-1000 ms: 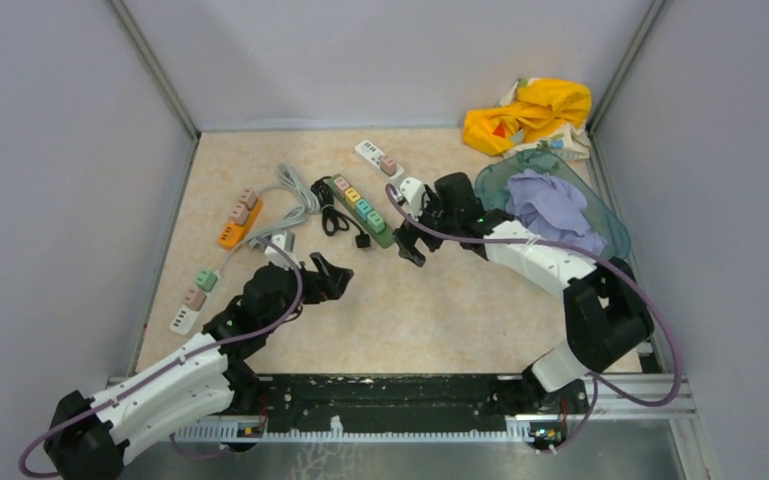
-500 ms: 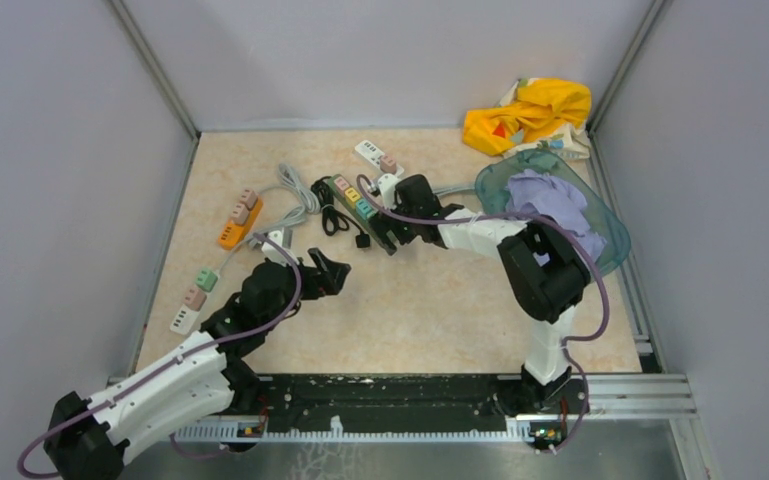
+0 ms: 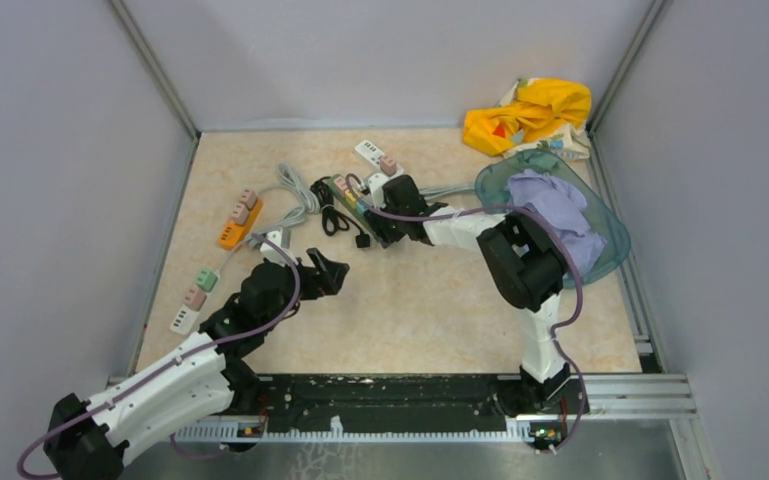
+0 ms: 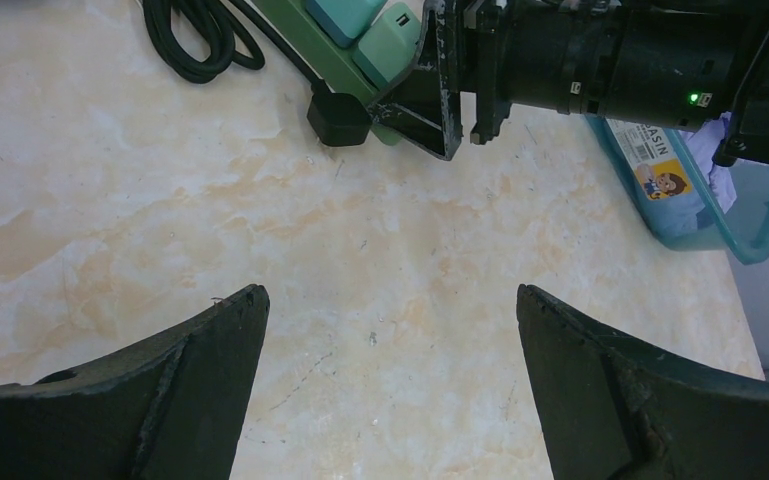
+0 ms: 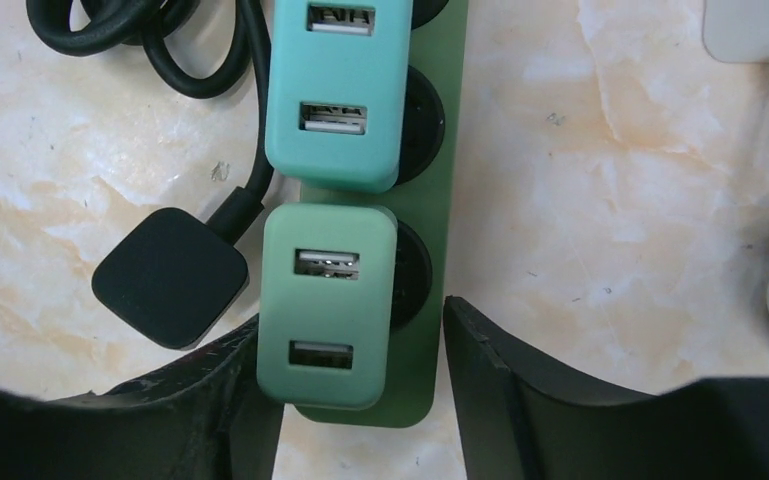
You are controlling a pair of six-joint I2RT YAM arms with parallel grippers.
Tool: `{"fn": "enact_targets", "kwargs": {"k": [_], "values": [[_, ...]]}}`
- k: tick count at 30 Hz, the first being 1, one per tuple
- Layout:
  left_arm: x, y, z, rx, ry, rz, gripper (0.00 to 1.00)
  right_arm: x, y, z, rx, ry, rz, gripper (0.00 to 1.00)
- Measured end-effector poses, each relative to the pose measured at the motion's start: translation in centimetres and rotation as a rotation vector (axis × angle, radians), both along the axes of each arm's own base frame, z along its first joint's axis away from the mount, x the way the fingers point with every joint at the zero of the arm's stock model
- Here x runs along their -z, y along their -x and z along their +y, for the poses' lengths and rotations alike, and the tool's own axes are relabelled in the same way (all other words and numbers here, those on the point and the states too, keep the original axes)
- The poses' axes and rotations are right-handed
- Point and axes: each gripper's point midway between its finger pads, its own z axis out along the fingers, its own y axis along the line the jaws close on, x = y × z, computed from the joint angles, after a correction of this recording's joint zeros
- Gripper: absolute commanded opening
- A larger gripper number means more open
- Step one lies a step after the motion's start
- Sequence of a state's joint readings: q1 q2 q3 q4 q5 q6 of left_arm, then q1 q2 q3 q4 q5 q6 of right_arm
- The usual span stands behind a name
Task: Pull the plug off the socket
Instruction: Move the socket to the center of the board.
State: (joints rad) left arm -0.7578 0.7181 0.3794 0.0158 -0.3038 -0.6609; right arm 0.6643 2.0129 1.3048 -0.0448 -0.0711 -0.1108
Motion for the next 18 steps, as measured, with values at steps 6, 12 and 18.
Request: {"fn": "enact_targets", "kwargs": {"k": [6,12,18], "values": [[-0.1,0.3,0.0,0.009,0.002,0.003,0.98,0.2,-0.2,0.1,-0.002,0.006,-0.005,0.18],[-0.9,0.6,0.1,0.021,0.022,-0.015,0.97,-0.2,1.0,-2.6,-0.024,0.025,0.004,0.08],[-1.7,1.0,-0.1,0.048,0.044,-0.043,0.97,-3.2,5.5,-10.4,-0.06,0.051,0.018,0.01]]}}
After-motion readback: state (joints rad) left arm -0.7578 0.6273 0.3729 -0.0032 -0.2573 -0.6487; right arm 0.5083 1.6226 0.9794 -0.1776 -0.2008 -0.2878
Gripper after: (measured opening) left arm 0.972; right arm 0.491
